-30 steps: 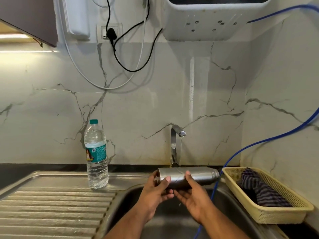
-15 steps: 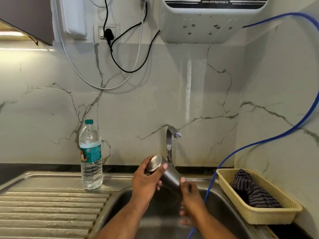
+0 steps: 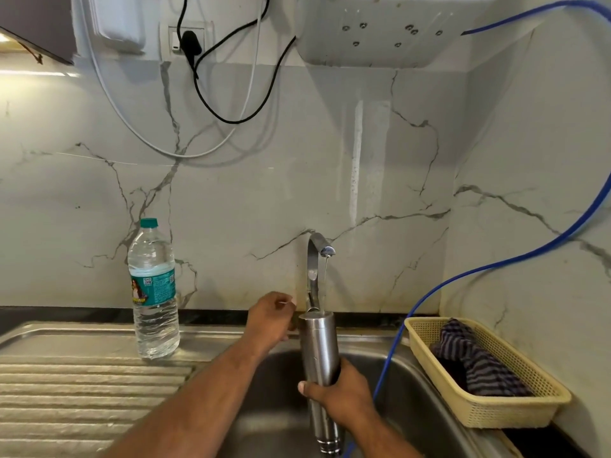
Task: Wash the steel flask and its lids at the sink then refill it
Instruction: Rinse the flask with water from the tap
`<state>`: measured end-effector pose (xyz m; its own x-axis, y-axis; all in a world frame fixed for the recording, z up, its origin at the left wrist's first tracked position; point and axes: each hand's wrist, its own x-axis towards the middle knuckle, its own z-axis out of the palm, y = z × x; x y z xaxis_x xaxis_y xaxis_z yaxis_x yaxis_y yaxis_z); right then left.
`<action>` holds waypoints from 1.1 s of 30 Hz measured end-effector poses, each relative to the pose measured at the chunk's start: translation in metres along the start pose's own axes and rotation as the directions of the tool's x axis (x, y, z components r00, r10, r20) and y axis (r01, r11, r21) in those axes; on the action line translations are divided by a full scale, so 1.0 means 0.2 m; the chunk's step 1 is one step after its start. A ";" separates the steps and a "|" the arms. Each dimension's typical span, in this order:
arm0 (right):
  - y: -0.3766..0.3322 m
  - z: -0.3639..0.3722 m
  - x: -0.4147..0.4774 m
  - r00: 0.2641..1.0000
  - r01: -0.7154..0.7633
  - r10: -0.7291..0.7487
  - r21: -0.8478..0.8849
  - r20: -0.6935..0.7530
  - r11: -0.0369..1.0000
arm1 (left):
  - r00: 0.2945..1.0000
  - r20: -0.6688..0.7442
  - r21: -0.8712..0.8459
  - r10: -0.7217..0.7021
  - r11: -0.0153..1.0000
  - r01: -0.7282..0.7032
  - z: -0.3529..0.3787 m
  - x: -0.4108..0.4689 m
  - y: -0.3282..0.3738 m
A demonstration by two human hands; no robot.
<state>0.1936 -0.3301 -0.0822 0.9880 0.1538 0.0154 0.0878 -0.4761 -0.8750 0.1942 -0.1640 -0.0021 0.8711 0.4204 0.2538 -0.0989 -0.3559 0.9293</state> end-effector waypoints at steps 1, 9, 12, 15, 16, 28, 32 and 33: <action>0.00 0.01 0.01 1.000 -0.010 0.009 0.019 0.004 1.000 | 0.999 0.006 0.086 0.043 0.995 -0.043 0.00 0.04 0.00; 0.03 0.03 0.05 1.000 -0.005 0.008 0.096 -0.028 0.995 | 0.971 0.143 0.274 0.189 0.935 -0.223 0.15 0.23 0.07; 0.05 0.03 0.06 0.999 -0.003 0.008 0.131 -0.043 0.991 | 0.974 0.133 0.255 0.183 0.943 -0.212 0.19 0.24 0.07; 0.06 0.02 0.06 1.000 0.003 0.001 0.156 -0.025 0.988 | 0.980 0.081 0.243 0.184 0.949 -0.199 0.20 0.25 0.06; 0.06 0.02 0.06 1.000 0.006 -0.003 0.155 -0.017 0.988 | 0.981 0.070 0.234 0.182 0.953 -0.193 0.20 0.25 0.06; 0.06 0.02 0.07 0.999 0.050 -0.048 0.175 -0.016 0.983 | 0.981 0.020 0.210 0.191 0.959 -0.191 0.18 0.23 0.05; 0.05 0.02 0.07 0.998 0.060 -0.055 0.182 -0.034 0.982 | 0.982 -0.002 0.165 0.191 0.968 -0.188 0.17 0.19 0.04; 0.04 0.02 0.07 0.998 0.064 -0.058 0.180 -0.037 0.982 | 0.984 -0.021 0.138 0.180 0.975 -0.175 0.16 0.17 0.04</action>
<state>0.2074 -0.3286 -0.0919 0.9853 0.1490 0.0841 0.1263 -0.3017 -0.9450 0.2386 -0.1800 0.0049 0.8291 0.3668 0.4220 -0.1824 -0.5360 0.8243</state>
